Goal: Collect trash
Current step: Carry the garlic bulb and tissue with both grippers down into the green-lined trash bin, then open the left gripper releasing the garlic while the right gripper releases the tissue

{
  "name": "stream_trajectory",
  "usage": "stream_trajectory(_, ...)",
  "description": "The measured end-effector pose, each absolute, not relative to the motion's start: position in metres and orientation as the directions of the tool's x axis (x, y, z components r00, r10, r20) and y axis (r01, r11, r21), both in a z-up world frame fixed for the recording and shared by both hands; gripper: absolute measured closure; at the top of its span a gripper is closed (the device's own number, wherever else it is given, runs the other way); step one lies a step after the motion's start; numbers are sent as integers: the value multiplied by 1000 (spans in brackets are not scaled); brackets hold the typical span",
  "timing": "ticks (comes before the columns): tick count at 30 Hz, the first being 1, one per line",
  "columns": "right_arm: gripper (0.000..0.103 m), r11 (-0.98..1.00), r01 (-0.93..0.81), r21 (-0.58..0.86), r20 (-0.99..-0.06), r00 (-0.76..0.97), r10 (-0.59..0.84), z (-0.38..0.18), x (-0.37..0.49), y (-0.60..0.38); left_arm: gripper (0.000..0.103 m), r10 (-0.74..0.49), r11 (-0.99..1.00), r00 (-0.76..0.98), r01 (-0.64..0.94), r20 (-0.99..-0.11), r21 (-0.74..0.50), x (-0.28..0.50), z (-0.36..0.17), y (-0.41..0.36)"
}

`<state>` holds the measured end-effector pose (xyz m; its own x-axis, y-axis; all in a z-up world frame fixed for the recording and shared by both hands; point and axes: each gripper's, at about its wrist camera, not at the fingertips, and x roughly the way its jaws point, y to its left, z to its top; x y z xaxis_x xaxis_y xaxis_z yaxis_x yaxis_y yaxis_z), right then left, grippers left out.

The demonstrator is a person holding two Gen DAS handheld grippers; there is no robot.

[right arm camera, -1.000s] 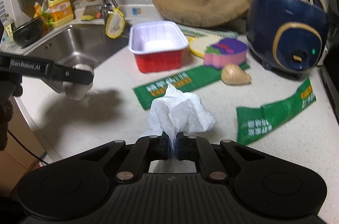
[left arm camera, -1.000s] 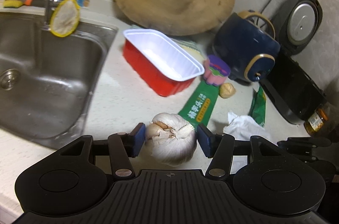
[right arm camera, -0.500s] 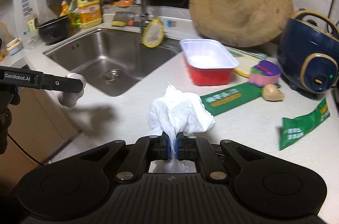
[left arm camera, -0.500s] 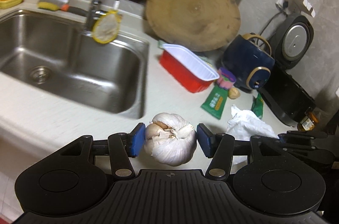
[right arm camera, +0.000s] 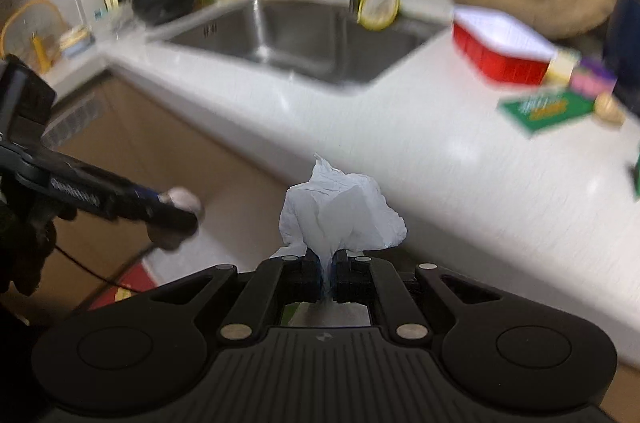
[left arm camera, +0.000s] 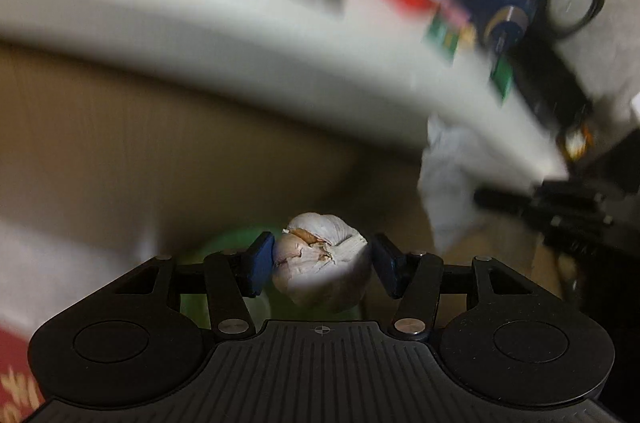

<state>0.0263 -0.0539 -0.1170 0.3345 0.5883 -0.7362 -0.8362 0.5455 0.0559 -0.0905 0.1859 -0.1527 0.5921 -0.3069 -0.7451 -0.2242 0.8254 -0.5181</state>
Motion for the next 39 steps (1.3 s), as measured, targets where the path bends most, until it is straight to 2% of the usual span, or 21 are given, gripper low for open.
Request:
stream_trajectory(4,98,571,-817,78,-806,285,519,-157,24,-51,44,-426,738,483,-304,-765,-603,-81,-241,181)
stream_trajectory(10,98,598,-797,77,-898,205,389,-231,24,-38,46,-443,619,395,-515,-805,-593,-49,-372,177)
stream_trajectory(14,98,611,-790,57,-938,167,303,-275,22,-30,49,-460,574,355,-580,-813,-578,-37,-415,180)
stream_trajectory(17,98,621,-780,78,-952,126,279,-301,25,-23,49,-426,588,377,-576,-823,-568,-38,-410,185)
stream_trajectory(20,98,622,-777,101,-959,90,268,-325,31,-13,49,-398,525,471,-587,-787,-617,-58,-387,202)
stream_trajectory(26,98,597,-791,129,-969,29,247,-395,37,24,49,-270,500,571,-605,-775,-620,-99,-341,238)
stream_trajectory(29,98,600,-779,180,-976,-64,210,-469,44,45,49,-200,507,603,-611,-772,-608,-116,-329,251)
stream_trajectory(33,98,584,-805,106,-994,-70,83,-576,43,64,49,-151,501,616,-626,-773,-597,-134,-332,250)
stream_trajectory(37,98,516,-856,26,-999,-38,-12,-651,39,74,49,-117,510,625,-629,-772,-587,-151,-337,244)
stream_trajectory(39,98,507,-862,18,-999,-34,-23,-668,41,77,49,-103,504,620,-641,-778,-578,-156,-341,241)
